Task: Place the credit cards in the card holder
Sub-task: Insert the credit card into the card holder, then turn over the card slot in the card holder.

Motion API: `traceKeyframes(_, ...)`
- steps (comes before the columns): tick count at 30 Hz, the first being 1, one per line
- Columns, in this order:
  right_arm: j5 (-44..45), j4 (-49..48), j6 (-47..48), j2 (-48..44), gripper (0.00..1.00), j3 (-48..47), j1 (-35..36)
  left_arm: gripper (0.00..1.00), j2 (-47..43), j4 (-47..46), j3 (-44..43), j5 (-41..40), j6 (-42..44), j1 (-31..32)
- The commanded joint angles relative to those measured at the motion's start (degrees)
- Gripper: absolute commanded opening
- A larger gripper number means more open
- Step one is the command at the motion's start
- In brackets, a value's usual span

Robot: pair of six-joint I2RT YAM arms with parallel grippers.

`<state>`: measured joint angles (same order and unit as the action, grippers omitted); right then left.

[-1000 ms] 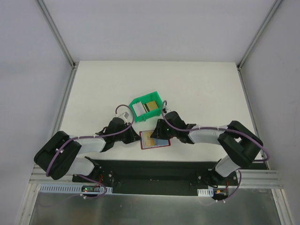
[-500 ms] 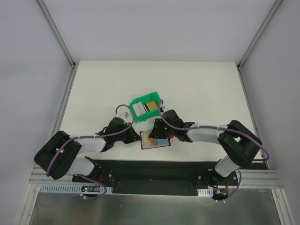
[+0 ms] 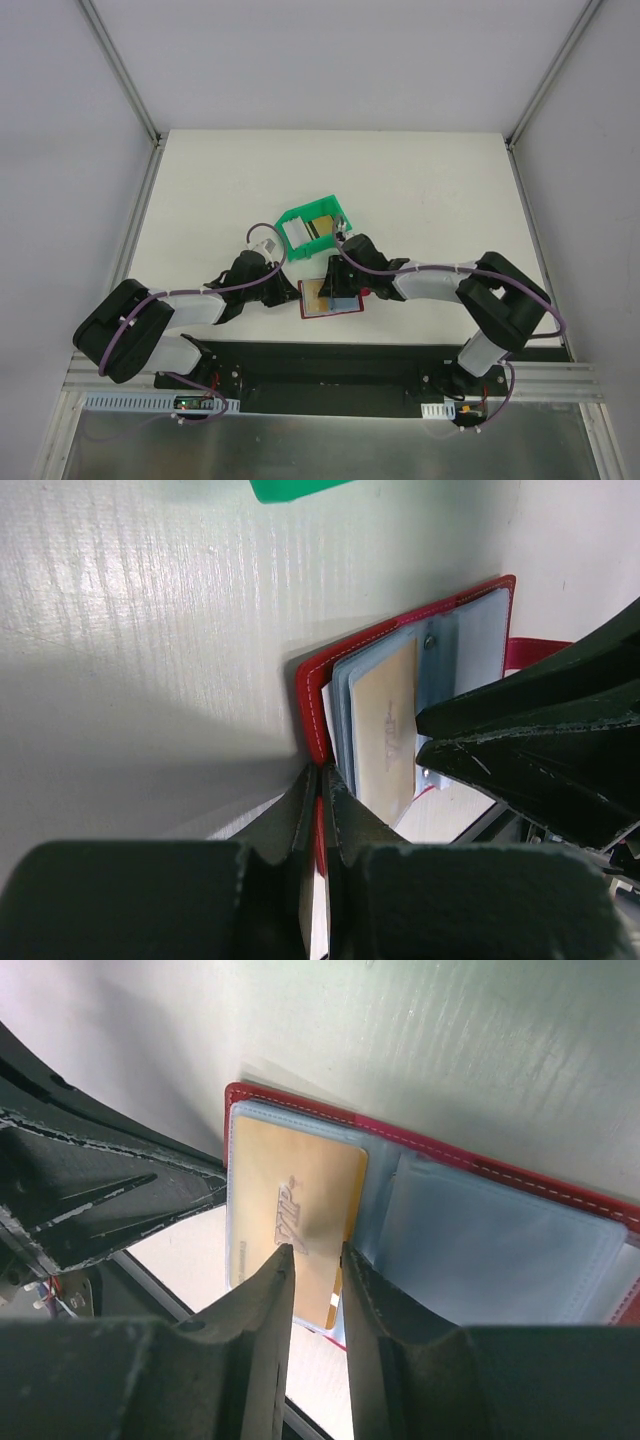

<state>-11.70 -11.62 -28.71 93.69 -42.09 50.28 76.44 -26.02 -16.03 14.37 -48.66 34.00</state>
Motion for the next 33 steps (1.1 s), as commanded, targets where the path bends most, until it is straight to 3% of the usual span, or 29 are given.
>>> traceKeyframes(1, -1.2, -0.2, 1.9, -0.7, 0.27, -2.7, 1.4, 0.00, 1.5, 8.5, 2.5, -2.8, 1.7, -0.3)
traceKeyframes(5, 4.7, 4.3, 4.0, -5.4, 0.29, -1.9, 1.2, 0.00, 1.3, 8.9, 2.5, -3.0, 1.7, -0.3)
traceKeyframes(9, 15.2, 12.7, 4.0, -12.6, 0.39, 0.0, 1.3, 0.00, 1.2, 9.2, 2.5, -3.0, 1.7, -0.3)
traceKeyframes(13, 18.8, 16.4, 2.1, -16.2, 0.47, 2.3, 1.1, 0.00, 1.3, 9.2, 2.3, -3.0, 1.8, -0.3)
traceKeyframes(27, 15.5, 17.8, 0.4, -10.5, 0.43, 1.3, 1.0, 0.00, 1.5, 9.1, 2.1, -2.8, 1.8, -0.3)
traceKeyframes(33, 19.6, 19.7, 0.8, -13.3, 0.43, 1.2, 1.8, 0.00, 1.3, 9.2, 2.3, -3.0, 1.6, -0.3)
